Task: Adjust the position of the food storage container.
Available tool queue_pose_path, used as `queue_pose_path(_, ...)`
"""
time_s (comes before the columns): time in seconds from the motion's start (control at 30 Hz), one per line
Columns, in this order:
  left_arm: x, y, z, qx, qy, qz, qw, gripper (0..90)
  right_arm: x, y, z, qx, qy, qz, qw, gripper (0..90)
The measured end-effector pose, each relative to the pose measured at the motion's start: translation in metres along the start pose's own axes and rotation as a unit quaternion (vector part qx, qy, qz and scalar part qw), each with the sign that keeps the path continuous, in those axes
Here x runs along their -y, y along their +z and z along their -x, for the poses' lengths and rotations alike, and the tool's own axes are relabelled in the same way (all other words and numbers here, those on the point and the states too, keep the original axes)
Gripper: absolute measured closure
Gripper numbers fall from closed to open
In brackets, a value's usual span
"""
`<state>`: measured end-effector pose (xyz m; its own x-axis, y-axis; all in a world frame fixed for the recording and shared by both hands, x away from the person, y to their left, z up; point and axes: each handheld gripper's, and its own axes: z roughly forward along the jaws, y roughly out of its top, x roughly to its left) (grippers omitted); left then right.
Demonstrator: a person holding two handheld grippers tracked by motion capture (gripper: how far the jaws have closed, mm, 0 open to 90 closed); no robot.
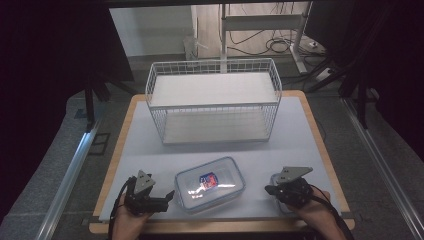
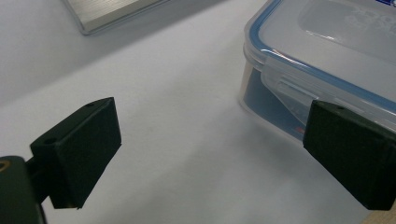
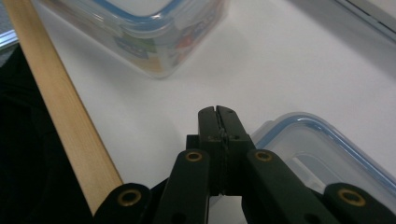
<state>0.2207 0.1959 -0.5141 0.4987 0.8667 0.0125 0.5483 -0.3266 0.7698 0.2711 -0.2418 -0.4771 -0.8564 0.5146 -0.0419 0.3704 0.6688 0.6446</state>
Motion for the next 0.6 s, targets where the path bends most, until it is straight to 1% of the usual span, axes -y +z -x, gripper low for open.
queue_pose_path(0.07, 0.000, 0.000, 0.001, 0.001, 0.002, -0.002, 1.0000, 4.1, 0.001, -0.002, 0.004, 0.010, 0.005, -0.002, 0.9999, 90.0)
queue_pose_path(0.13, -0.001, 0.001, 0.002, 0.002, 0.003, -0.001, 1.0000, 4.1, 0.002, -0.002, 0.005, 0.012, 0.008, -0.003, 0.9999, 90.0)
queue_pose_path(0.17, -0.001, 0.000, 0.003, 0.003, 0.004, -0.003, 1.0000, 4.2, 0.004, -0.004, 0.010, 0.018, 0.013, -0.004, 0.9997, 90.0)
queue_pose_path(0.2, -0.001, 0.000, 0.003, 0.003, 0.004, -0.003, 1.0000, 4.2, 0.004, -0.004, 0.010, 0.018, 0.013, -0.004, 0.9997, 90.0)
queue_pose_path(0.23, -0.001, 0.000, 0.003, 0.004, 0.003, -0.004, 1.0000, 4.2, 0.005, -0.005, 0.013, 0.022, 0.015, -0.005, 0.9996, 90.0)
queue_pose_path(0.37, -0.001, 0.001, 0.002, 0.007, -0.002, -0.010, 0.9999, 4.5, 0.010, -0.009, 0.025, 0.043, 0.034, -0.006, 0.9985, 90.0)
queue_pose_path(0.4, 0.000, 0.000, 0.002, 0.008, -0.003, -0.011, 0.9999, 4.4, 0.012, -0.010, 0.029, 0.047, 0.042, -0.006, 0.9980, 90.0)
queue_pose_path(0.47, 0.000, 0.000, 0.002, 0.008, -0.004, -0.013, 0.9999, 3.1, 0.014, -0.011, 0.033, 0.048, 0.052, -0.005, 0.9975, 90.0)
queue_pose_path(0.6, 0.000, -0.005, 0.003, 0.014, -0.008, -0.008, 0.9998, 3.3, 0.014, -0.010, 0.031, 0.053, 0.046, -0.008, 0.9975, 90.0)
